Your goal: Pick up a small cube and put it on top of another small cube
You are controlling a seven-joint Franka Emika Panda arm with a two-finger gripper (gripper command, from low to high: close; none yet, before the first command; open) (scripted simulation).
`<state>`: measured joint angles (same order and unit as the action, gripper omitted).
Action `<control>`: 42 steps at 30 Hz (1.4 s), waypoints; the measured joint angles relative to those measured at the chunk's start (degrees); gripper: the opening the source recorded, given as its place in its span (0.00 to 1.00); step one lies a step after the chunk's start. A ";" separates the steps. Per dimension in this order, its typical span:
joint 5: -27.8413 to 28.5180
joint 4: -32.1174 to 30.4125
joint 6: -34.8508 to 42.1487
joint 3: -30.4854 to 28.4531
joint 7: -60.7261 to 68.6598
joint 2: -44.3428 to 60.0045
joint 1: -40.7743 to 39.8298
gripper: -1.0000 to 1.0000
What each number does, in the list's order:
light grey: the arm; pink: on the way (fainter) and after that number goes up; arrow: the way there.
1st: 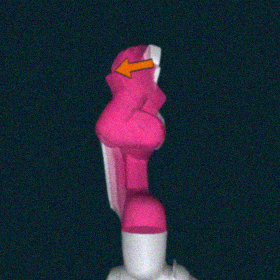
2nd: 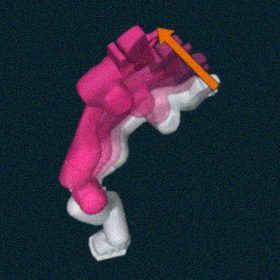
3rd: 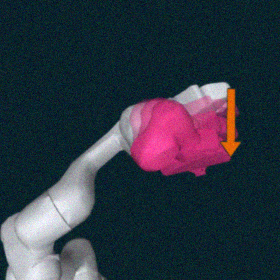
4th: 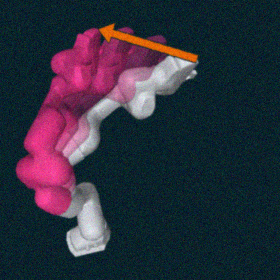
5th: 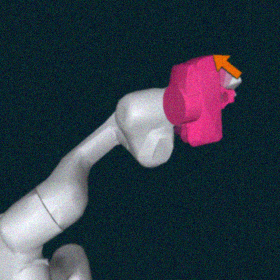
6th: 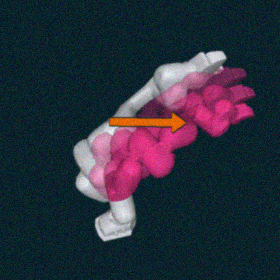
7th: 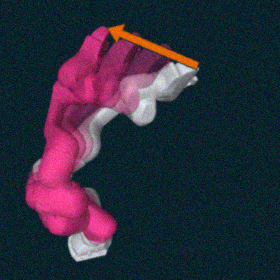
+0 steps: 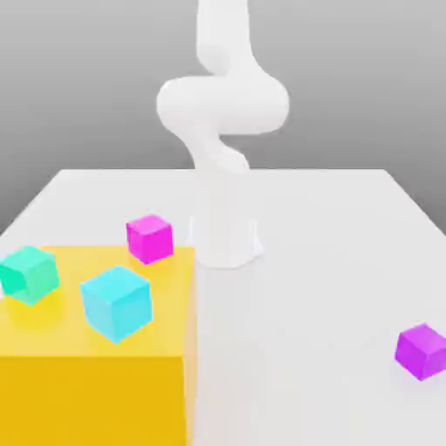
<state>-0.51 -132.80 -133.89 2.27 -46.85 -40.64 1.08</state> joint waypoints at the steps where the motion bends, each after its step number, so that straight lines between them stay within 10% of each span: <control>1: -0.16 -0.45 -0.93 1.00 -0.50 2.23 0.50 0.50; 19: 6.14 -7.79 -16.20 18.53 -15.08 39.83 11.01 0.50; 30: 19.46 -8.29 -28.36 12.77 -28.49 63.32 23.29 0.50; 31: 20.43 -8.01 -29.26 11.97 -29.22 64.55 23.89 0.00; 42: 14.43 -9.67 -24.00 16.19 -24.82 57.34 20.95 0.00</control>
<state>13.93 -142.47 -157.89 18.46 -71.67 16.70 22.03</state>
